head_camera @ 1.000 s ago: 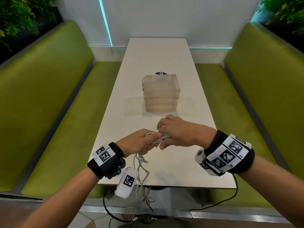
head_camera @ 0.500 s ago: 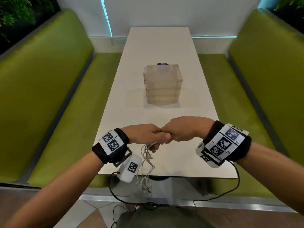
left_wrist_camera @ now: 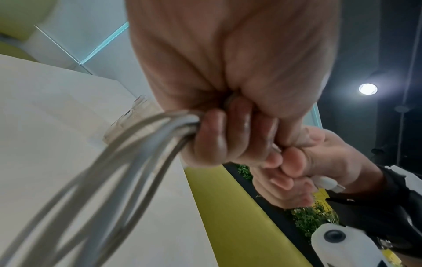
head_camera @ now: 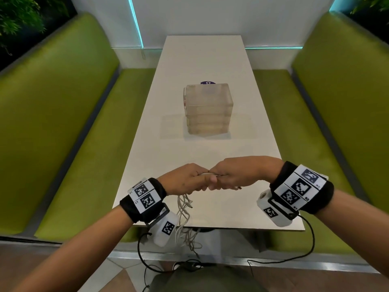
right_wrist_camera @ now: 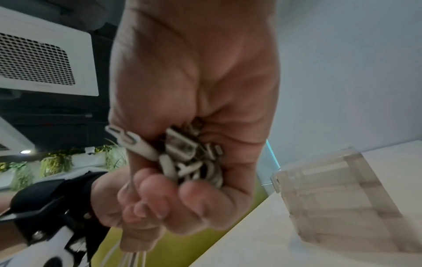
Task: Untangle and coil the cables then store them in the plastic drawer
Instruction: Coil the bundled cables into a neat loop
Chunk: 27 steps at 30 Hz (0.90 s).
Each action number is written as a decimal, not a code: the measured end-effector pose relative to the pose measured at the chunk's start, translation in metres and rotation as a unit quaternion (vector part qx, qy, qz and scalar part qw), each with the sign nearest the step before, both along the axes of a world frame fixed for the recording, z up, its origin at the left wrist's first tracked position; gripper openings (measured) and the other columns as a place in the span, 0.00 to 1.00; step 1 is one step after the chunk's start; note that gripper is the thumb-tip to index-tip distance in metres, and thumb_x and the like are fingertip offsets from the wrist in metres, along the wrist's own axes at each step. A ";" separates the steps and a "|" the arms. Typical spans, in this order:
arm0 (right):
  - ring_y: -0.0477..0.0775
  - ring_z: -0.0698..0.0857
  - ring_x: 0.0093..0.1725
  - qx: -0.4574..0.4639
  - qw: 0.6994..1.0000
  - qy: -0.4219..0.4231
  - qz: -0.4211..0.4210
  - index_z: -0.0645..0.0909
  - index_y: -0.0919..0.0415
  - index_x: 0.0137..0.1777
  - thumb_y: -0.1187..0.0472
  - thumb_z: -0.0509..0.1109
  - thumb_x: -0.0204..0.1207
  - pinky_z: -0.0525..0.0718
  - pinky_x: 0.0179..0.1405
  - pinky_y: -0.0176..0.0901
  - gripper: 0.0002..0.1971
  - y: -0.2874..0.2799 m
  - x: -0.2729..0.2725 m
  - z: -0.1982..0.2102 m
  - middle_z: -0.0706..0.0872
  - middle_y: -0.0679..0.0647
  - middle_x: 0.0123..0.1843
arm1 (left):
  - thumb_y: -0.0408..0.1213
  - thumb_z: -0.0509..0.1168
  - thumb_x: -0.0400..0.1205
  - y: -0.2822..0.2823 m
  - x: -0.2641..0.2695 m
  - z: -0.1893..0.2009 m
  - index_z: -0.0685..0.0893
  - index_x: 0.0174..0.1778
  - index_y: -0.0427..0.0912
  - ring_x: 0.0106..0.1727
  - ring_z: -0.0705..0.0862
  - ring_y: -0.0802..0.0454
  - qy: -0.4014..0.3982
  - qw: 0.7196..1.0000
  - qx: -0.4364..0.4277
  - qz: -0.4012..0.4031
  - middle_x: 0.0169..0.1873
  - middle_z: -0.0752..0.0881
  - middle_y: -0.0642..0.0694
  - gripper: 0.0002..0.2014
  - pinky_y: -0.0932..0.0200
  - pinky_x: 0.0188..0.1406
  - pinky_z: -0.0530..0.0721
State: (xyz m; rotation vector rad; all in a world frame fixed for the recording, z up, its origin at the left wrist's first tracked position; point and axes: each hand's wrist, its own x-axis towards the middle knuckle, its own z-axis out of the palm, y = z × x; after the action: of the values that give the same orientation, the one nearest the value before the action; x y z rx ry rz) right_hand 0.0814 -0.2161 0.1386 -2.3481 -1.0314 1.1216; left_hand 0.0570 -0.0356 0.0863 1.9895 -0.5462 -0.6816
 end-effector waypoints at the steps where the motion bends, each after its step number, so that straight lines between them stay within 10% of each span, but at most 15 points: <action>1: 0.48 0.76 0.28 0.000 1.000 -0.011 0.002 0.81 0.59 0.55 0.54 0.55 0.85 0.77 0.29 0.35 0.14 -0.001 0.001 0.002 0.78 0.47 0.36 | 0.68 0.58 0.72 0.000 0.000 0.001 0.85 0.39 0.41 0.24 0.72 0.61 0.016 1.000 -0.018 0.012 0.26 0.78 0.57 0.30 0.66 0.25 0.72; 7: 0.42 0.75 0.23 0.021 0.996 -0.076 -0.040 0.78 0.59 0.44 0.52 0.62 0.82 0.74 0.23 0.31 0.12 -0.017 0.027 0.031 0.79 0.49 0.33 | 0.71 0.56 0.73 0.011 -0.002 -0.003 0.81 0.49 0.41 0.38 0.89 0.45 0.068 0.985 -0.144 0.068 0.26 0.81 0.46 0.34 0.59 0.40 0.83; 13: 0.40 0.73 0.21 0.035 0.991 -0.108 -0.067 0.77 0.60 0.41 0.52 0.64 0.82 0.73 0.21 0.30 0.12 -0.027 0.044 0.063 0.76 0.47 0.27 | 0.44 0.52 0.86 0.003 -0.005 -0.006 0.77 0.46 0.38 0.35 0.85 0.48 0.046 0.977 -0.181 0.105 0.29 0.75 0.46 0.14 0.37 0.46 0.83; 19: 0.40 0.72 0.20 0.074 0.983 -0.140 -0.089 0.77 0.62 0.38 0.53 0.63 0.82 0.72 0.21 0.28 0.15 -0.027 0.053 0.080 0.76 0.46 0.23 | 0.49 0.57 0.83 -0.002 -0.002 0.000 0.76 0.47 0.42 0.34 0.80 0.53 -0.028 0.978 -0.159 0.133 0.29 0.82 0.51 0.13 0.60 0.39 0.79; 27: 0.41 0.75 0.24 0.228 0.935 -0.131 -0.236 0.76 0.54 0.40 0.55 0.60 0.84 0.74 0.25 0.33 0.11 0.005 0.032 0.022 0.76 0.46 0.29 | 0.34 0.52 0.88 0.003 0.020 0.021 0.80 0.52 0.36 0.60 0.85 0.36 0.008 0.838 -0.408 0.362 0.53 0.87 0.35 0.12 0.43 0.63 0.83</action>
State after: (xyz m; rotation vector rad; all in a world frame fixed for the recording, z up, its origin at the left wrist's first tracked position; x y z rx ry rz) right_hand 0.1134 -0.2107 0.1606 -2.2119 -0.6521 0.3502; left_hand 0.0767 -0.0330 0.1069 1.2078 -0.0055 0.0424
